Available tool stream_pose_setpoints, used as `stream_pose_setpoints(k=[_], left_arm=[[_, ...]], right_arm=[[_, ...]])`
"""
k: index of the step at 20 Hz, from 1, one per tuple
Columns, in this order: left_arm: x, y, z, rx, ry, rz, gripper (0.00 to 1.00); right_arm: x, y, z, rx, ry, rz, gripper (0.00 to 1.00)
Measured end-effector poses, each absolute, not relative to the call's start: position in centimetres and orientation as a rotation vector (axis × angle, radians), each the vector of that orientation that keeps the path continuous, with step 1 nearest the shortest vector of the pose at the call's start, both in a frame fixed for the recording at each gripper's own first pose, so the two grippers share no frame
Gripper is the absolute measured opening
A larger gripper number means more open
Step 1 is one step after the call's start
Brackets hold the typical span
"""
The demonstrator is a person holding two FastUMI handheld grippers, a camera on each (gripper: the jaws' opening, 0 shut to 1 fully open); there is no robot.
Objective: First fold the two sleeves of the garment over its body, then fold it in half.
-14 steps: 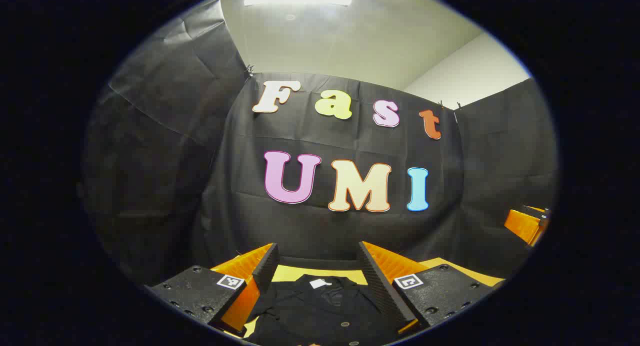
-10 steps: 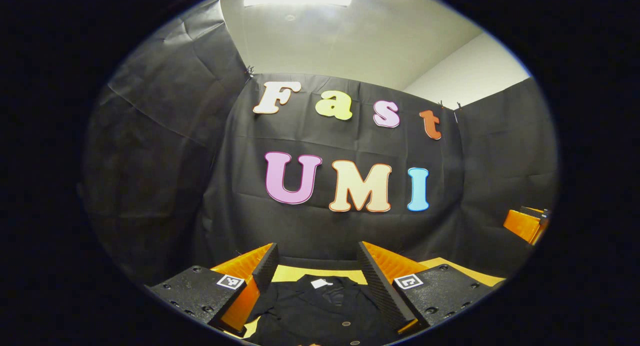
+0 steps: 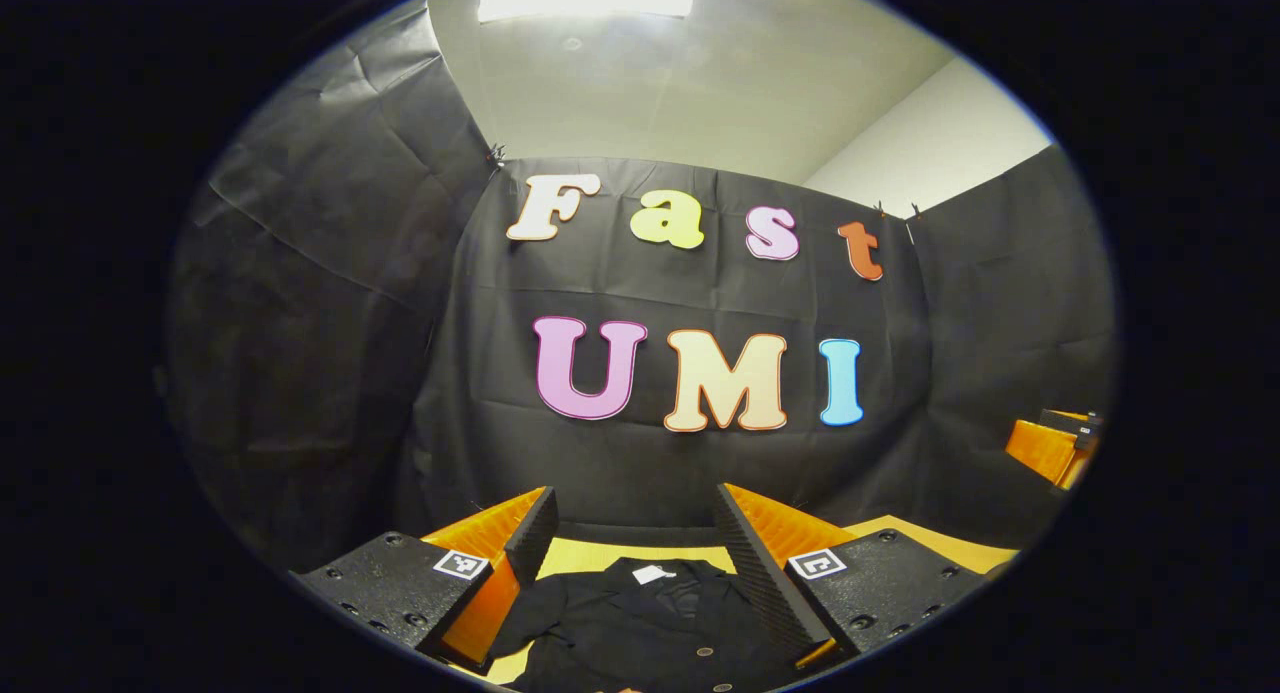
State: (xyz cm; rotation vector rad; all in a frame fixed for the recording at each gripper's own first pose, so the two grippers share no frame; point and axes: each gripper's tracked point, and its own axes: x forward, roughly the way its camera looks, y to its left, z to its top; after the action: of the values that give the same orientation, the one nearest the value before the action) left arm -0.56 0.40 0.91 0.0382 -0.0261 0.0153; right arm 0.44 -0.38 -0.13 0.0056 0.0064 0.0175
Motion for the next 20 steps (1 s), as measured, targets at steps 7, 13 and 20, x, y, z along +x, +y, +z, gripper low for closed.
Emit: stream_pose_setpoints(k=[7, 13, 20], left_arm=[[-0.7, 0.5, 0.4, 0.039, -0.014, 0.048, 0.92], [-1.6, 0.6, 0.4, 0.057, -0.016, 0.103, 0.92], [-3.2, -0.5, 0.6, 0.072, -0.02, 0.155, 0.92]], right_arm=[[1.0, -1.8, -1.2, 0.0, 0.03, 0.019, 0.98], [2.4, -5.2, -4.0, -0.035, 0.094, -0.003, 0.98], [3.3, -11.5, -8.9, -0.111, 0.204, -0.055, 0.98]])
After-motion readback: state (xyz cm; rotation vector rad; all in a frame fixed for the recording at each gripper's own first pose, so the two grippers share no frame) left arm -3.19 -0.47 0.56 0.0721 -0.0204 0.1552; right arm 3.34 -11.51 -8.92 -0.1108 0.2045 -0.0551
